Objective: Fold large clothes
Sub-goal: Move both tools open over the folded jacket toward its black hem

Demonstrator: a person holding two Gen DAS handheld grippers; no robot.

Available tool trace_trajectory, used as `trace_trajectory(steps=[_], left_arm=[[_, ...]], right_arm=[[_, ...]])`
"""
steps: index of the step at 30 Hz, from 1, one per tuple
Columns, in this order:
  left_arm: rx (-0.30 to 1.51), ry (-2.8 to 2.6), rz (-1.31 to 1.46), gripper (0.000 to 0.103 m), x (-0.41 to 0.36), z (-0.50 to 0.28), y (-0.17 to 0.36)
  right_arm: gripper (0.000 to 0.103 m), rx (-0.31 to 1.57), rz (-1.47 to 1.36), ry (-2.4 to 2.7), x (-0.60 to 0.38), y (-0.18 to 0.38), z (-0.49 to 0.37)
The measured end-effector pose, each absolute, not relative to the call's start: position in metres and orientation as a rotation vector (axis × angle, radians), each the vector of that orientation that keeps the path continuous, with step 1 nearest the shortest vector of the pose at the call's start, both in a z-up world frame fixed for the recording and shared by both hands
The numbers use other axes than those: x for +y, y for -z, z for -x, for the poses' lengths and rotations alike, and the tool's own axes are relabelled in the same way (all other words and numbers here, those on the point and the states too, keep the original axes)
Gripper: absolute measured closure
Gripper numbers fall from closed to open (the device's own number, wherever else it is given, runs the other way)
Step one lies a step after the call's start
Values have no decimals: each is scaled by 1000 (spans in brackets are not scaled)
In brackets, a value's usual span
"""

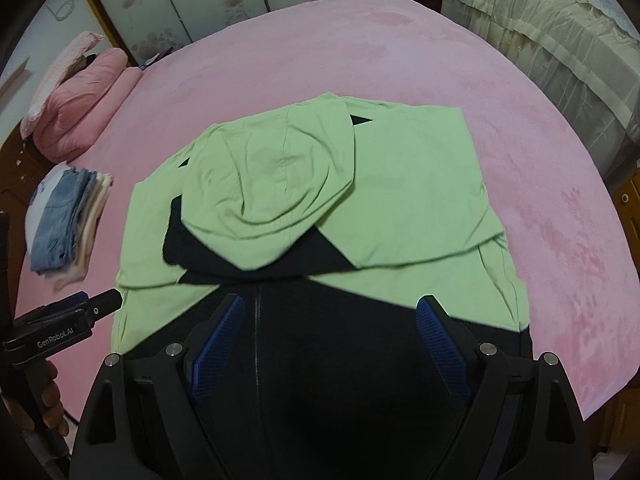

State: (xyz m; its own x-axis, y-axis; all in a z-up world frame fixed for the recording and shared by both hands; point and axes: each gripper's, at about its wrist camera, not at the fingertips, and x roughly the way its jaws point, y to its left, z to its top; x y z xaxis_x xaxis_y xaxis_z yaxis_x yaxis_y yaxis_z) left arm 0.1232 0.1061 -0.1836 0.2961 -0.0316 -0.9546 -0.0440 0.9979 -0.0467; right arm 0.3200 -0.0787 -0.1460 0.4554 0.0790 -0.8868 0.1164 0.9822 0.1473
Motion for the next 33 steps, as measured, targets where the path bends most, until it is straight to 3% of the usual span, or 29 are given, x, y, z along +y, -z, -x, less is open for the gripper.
trace_trajectory(steps=[8, 15, 24, 33], left_arm=[[1253, -86, 90, 27, 125, -30, 163], [1319, -97, 135, 27, 152, 35, 186], [1426, -74, 125, 27, 202, 93, 232], [1578, -34, 200, 27, 241, 103, 295]], right_arm=[[14, 1083, -288, -5, -122, 123, -230], [14, 1100, -359, -10, -178, 127, -147], [14, 1215, -344, -71, -249, 180, -63], [24, 1356, -331, 20, -303, 240, -51]])
